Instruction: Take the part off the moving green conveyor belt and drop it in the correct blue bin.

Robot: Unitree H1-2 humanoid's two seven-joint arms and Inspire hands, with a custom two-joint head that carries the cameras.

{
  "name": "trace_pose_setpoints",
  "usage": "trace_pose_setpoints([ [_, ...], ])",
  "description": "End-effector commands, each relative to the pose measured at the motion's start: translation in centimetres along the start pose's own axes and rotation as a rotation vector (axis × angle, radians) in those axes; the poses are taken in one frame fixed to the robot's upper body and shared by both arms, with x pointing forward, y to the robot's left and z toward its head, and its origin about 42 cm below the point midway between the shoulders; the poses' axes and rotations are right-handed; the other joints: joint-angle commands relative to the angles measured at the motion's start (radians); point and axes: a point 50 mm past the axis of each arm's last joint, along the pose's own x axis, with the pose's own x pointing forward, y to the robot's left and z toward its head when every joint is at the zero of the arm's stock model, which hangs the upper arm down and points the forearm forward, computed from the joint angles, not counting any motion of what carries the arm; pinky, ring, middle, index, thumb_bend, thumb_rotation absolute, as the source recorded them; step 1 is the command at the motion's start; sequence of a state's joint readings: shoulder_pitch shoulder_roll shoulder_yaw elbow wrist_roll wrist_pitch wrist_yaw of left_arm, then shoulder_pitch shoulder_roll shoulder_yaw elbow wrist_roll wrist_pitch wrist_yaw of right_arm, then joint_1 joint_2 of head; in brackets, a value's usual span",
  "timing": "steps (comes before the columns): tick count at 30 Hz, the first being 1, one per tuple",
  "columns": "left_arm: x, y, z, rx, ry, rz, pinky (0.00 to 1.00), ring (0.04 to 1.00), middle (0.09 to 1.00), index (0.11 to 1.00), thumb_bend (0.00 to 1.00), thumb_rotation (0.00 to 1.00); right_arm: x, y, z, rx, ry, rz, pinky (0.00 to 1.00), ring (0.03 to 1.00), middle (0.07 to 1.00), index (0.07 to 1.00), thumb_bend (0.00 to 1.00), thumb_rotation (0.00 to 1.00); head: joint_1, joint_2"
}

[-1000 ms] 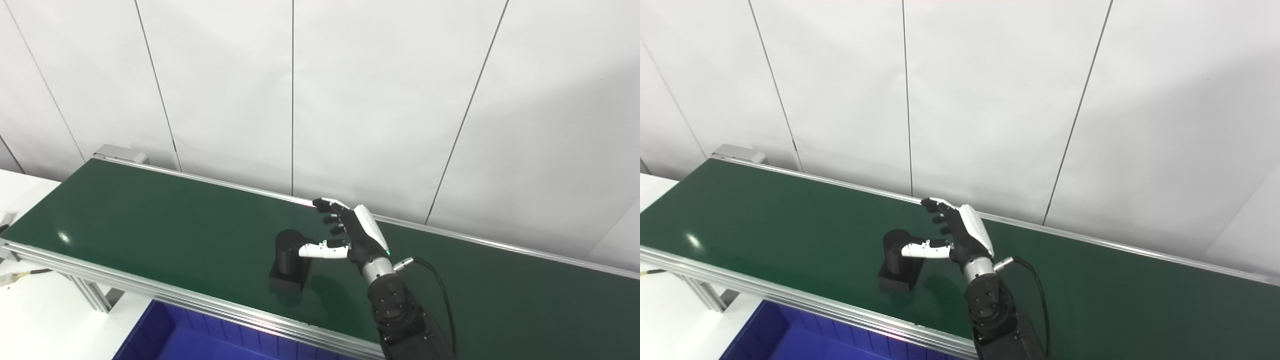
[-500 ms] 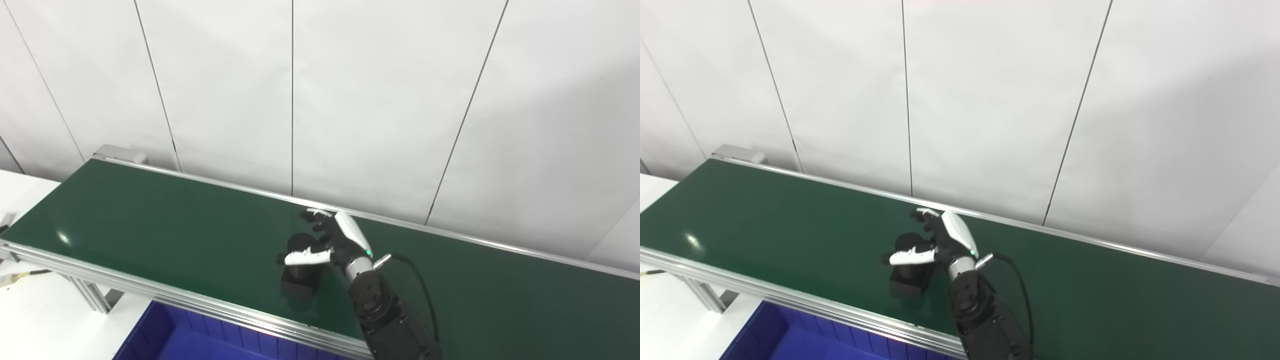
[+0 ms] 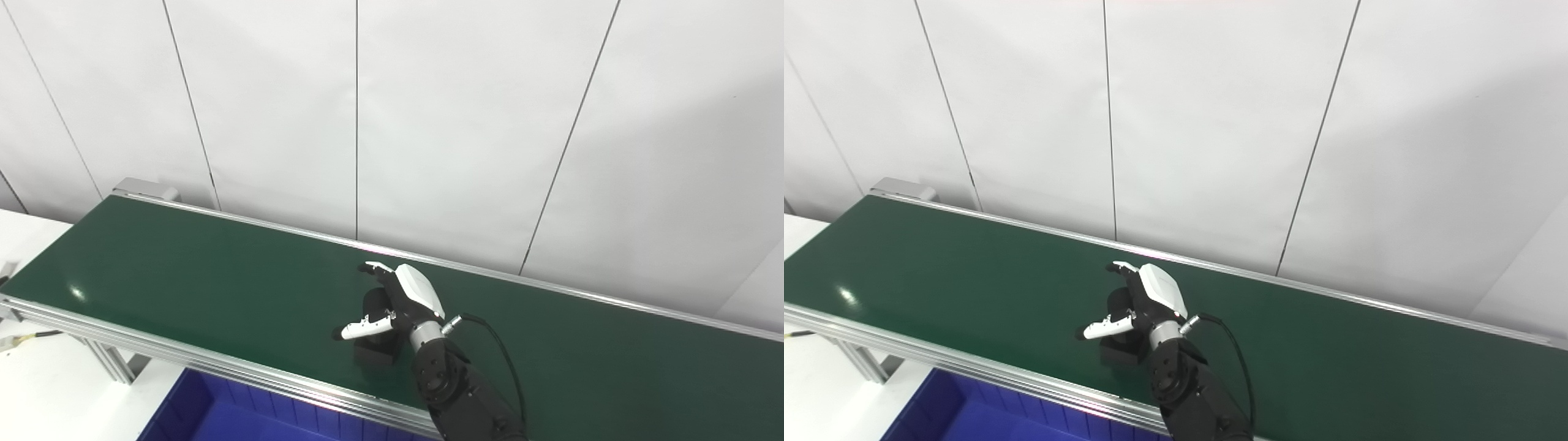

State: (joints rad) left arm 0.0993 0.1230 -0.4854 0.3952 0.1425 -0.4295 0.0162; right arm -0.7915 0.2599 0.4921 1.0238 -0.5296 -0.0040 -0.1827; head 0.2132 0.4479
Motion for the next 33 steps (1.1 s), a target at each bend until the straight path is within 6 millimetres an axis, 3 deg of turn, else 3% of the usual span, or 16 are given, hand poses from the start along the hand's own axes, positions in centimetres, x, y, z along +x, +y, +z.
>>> trace_pose_setpoints([
  [1, 0.5, -0.6, 1.2, -0.012, -0.075, -0.011, 0.61, 0.72, 0.786, 0.766, 0.92, 0.17, 0.1, 1.4, 1.4, -0.008, -0.041, 0.022, 0.75, 0.836, 0.862, 0.819, 0.72, 0.04, -0.001, 0.002],
  [3, 0.6, -0.6, 1.3, -0.023, -0.076, -0.015, 0.61, 0.72, 0.784, 0.756, 0.92, 0.17, -0.1, 1.6, 1.0, -0.011, -0.038, 0.002, 0.68, 0.761, 0.828, 0.791, 0.67, 0.01, -0.001, 0.002],
  [4, 0.6, -0.5, 1.3, -0.026, -0.078, -0.019, 0.62, 0.726, 0.792, 0.748, 0.91, 0.16, -0.2, 1.7, 0.7, -0.009, -0.034, -0.008, 0.59, 0.638, 0.755, 0.727, 0.59, 0.0, -0.003, 0.004],
  [6, 0.7, -0.4, 1.3, -0.041, -0.08, -0.027, 0.63, 0.744, 0.815, 0.765, 0.92, 0.16, -0.4, 1.9, 0.3, -0.007, -0.022, -0.015, 0.42, 0.537, 0.694, 0.659, 0.49, 0.0, -0.005, 0.008],
  [14, 0.9, 0.1, 1.6, -0.006, -0.094, -0.034, 0.64, 0.769, 0.832, 0.843, 0.93, 0.19, -1.3, 2.3, -1.4, -0.005, -0.03, -0.066, 0.35, 0.51, 0.647, 0.602, 0.46, 0.0, -0.008, 0.005],
  [15, 0.9, 0.2, 1.7, 0.0, -0.095, -0.033, 0.64, 0.762, 0.828, 0.865, 0.93, 0.19, -1.4, 2.4, -1.6, -0.004, -0.036, -0.08, 0.35, 0.482, 0.629, 0.547, 0.47, 0.0, -0.009, 0.005],
  [19, 0.8, 0.3, 1.7, 0.011, -0.095, -0.025, 0.63, 0.752, 0.826, 0.87, 0.94, 0.2, -1.6, 2.5, -2.2, 0.018, -0.035, -0.113, 0.35, 0.44, 0.549, 0.514, 0.49, 0.0, -0.012, 0.004],
  [21, 0.8, 0.3, 1.6, 0.015, -0.095, -0.019, 0.63, 0.741, 0.803, 0.812, 0.93, 0.21, -1.7, 2.4, -2.4, 0.05, -0.027, -0.132, 0.35, 0.437, 0.536, 0.512, 0.5, 0.0, -0.014, 0.003],
  [23, 0.8, 0.3, 1.6, 0.025, -0.094, -0.018, 0.64, 0.741, 0.786, 0.778, 0.92, 0.21, -1.8, 2.2, -2.5, 0.071, -0.021, -0.146, 0.46, 0.425, 0.525, 0.517, 0.51, 0.0, -0.015, 0.001],
  [24, 0.8, 0.5, 1.6, 0.036, -0.095, -0.013, 0.65, 0.752, 0.785, 0.779, 0.92, 0.22, -2.2, 2.1, -2.6, 0.109, -0.041, -0.19, 0.6, 0.416, 0.515, 0.523, 0.52, 0.0, -0.023, 0.002],
  [25, 0.9, 0.7, 1.6, 0.048, -0.096, -0.012, 0.63, 0.733, 0.777, 0.785, 0.94, 0.29, -2.7, 2.0, -2.8, 0.149, -0.065, -0.239, 0.44, 0.39, 0.498, 0.509, 0.52, 0.0, -0.025, 0.003],
  [27, 1.0, 0.9, 1.6, 0.068, -0.099, -0.01, 0.58, 0.69, 0.743, 0.766, 0.93, 0.31, -3.4, 1.7, -3.2, 0.196, -0.097, -0.301, 0.27, 0.318, 0.483, 0.496, 0.52, 0.0, -0.028, 0.002],
  [29, 1.0, 1.0, 1.6, 0.075, -0.1, -0.009, 0.58, 0.685, 0.734, 0.763, 0.93, 0.31, -3.7, 1.6, -3.5, 0.201, -0.108, -0.319, 0.22, 0.291, 0.478, 0.492, 0.52, 0.0, -0.03, 0.002],
  [33, 1.1, 1.2, 1.6, 0.073, -0.1, -0.011, 0.58, 0.686, 0.738, 0.774, 0.92, 0.31, -4.0, 1.4, -3.8, 0.153, -0.116, -0.331, 0.25, 0.324, 0.479, 0.49, 0.52, 0.0, -0.035, 0.002],
])
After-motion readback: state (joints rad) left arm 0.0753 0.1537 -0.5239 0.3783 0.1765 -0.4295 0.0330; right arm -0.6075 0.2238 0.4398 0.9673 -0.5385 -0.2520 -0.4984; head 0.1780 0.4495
